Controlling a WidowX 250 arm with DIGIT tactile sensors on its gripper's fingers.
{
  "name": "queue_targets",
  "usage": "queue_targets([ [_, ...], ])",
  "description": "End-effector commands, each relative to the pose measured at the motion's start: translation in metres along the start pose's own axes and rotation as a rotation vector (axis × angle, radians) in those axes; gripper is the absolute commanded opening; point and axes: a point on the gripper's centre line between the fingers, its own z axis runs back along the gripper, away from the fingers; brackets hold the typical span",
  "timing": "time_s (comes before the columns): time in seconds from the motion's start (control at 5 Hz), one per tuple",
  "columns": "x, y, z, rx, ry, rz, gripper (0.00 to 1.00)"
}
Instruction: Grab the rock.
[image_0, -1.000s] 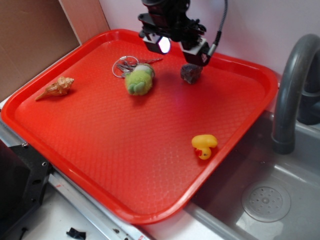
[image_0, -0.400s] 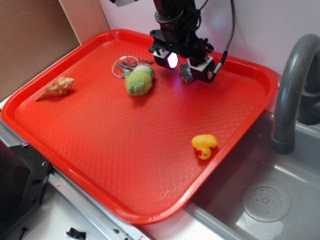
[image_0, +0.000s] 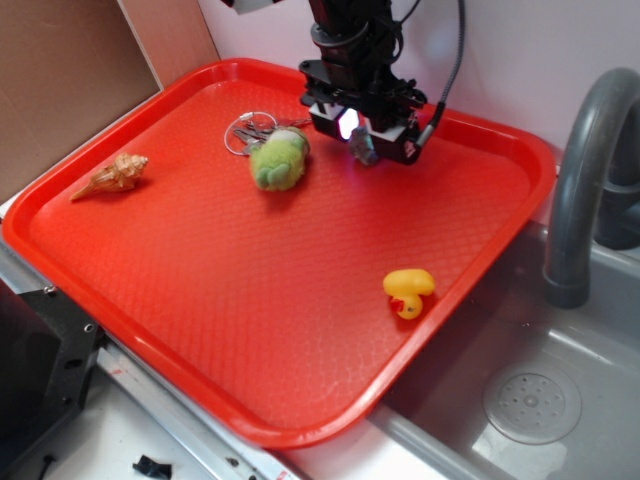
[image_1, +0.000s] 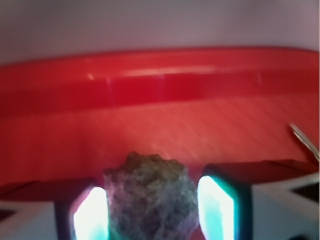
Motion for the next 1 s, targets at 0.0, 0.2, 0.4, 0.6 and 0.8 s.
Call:
queue_targets([
  [0.0, -0.007, 0.005, 0.107, -0.058, -0.069, 0.037, 0.0],
  [0.2, -0.04, 0.01, 0.161, -0.088, -0.106, 0.056, 0.0],
  [0.4, -0.075, 0.022, 0.205, -0.118, -0.111, 0.054, 0.0],
  [0.6, -0.103, 0.029, 0.232, -0.128, -0.118, -0.029, 0.0],
  [0.8, -0.111, 0.036, 0.236, -0.185, -0.066, -0.036, 0.0],
])
